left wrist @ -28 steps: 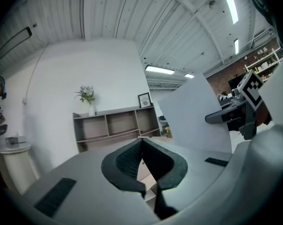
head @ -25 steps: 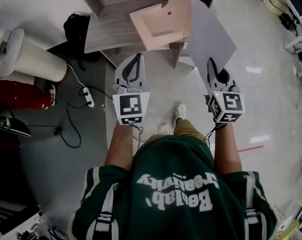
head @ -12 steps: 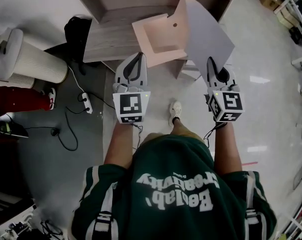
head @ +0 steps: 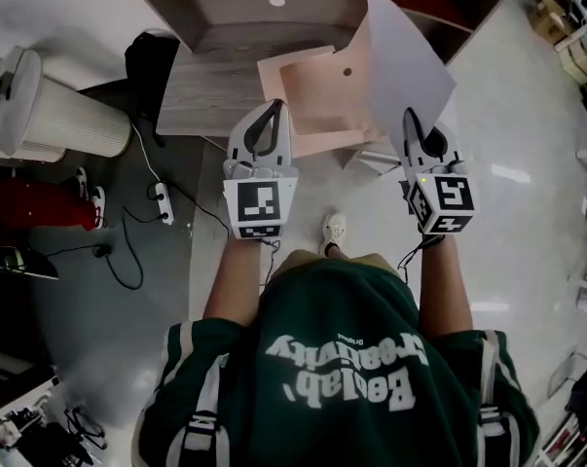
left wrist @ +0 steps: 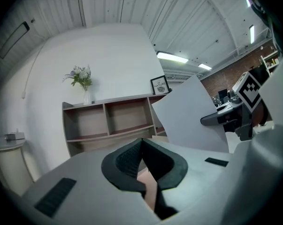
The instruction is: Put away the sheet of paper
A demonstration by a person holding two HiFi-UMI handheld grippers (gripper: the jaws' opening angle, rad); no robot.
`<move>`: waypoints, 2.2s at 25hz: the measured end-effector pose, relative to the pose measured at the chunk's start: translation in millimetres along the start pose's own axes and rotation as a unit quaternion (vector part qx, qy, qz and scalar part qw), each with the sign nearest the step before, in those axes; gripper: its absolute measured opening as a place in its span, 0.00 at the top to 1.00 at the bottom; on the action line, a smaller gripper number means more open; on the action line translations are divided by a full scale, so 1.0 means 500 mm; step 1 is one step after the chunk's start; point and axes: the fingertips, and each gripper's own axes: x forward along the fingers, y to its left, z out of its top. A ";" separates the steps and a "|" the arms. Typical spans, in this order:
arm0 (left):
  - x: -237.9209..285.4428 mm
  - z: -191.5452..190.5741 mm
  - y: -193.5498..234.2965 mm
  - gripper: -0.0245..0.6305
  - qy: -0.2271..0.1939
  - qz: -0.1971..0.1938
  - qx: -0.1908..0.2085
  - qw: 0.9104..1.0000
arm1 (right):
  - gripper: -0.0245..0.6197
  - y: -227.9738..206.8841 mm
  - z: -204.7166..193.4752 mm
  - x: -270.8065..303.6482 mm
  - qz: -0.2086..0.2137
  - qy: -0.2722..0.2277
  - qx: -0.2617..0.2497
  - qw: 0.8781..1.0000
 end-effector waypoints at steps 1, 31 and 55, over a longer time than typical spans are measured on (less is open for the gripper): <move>0.014 -0.003 0.004 0.93 0.002 0.005 0.000 1.000 | 0.91 -0.009 -0.002 0.015 0.004 0.002 -0.001 1.000; 0.254 -0.126 0.121 0.93 0.046 -0.034 0.002 0.998 | 0.91 -0.037 -0.074 0.281 0.020 0.101 0.009 0.995; 0.337 -0.237 0.253 0.93 0.081 -0.035 -0.018 0.996 | 0.91 0.166 -0.103 0.437 0.200 0.179 0.220 0.938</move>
